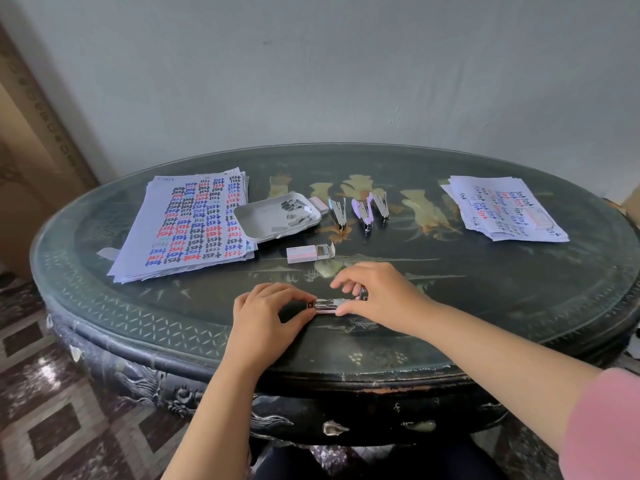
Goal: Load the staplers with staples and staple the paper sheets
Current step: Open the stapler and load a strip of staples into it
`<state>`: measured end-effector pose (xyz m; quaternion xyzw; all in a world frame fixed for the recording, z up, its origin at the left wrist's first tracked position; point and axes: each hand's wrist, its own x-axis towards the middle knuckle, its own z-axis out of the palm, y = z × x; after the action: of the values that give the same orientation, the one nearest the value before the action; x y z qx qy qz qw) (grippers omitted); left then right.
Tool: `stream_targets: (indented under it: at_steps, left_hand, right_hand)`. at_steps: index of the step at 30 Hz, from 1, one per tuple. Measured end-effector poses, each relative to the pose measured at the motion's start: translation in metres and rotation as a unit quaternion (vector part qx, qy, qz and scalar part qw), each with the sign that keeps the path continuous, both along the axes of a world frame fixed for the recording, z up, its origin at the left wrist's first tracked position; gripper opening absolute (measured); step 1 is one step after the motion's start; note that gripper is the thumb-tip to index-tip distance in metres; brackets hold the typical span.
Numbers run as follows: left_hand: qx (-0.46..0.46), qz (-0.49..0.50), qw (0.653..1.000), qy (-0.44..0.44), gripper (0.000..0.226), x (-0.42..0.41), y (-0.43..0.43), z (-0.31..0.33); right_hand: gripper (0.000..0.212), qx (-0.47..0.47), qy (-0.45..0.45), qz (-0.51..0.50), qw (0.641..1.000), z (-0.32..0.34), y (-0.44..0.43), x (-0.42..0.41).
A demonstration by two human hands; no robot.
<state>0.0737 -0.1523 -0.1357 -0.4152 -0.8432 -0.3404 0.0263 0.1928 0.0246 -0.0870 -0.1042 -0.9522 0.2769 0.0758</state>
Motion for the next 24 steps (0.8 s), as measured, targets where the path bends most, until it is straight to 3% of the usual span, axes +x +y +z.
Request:
stream_targets:
  at_steps: [4, 10, 15, 24]
  left_hand:
    - [0.000, 0.000, 1.000, 0.002, 0.014, 0.000, 0.001, 0.000]
    - [0.002, 0.000, 1.000, 0.003, 0.013, 0.001, 0.000, -0.001]
    - [-0.002, 0.001, 1.000, 0.003, 0.013, 0.001, 0.000, -0.001]
    - [-0.001, -0.001, 1.000, 0.011, 0.012, 0.001, 0.000, 0.000]
  right_hand:
    - [0.018, 0.081, 0.009, 0.024, 0.996, 0.000, 0.007, 0.012]
    - [0.015, 0.185, 0.041, 0.067, 0.980, -0.004, 0.009, 0.013]
    - [0.014, 0.177, 0.047, 0.063, 0.981, -0.008, 0.009, 0.015]
    - [0.036, 0.083, -0.054, 0.063, 0.993, -0.004, 0.001, 0.007]
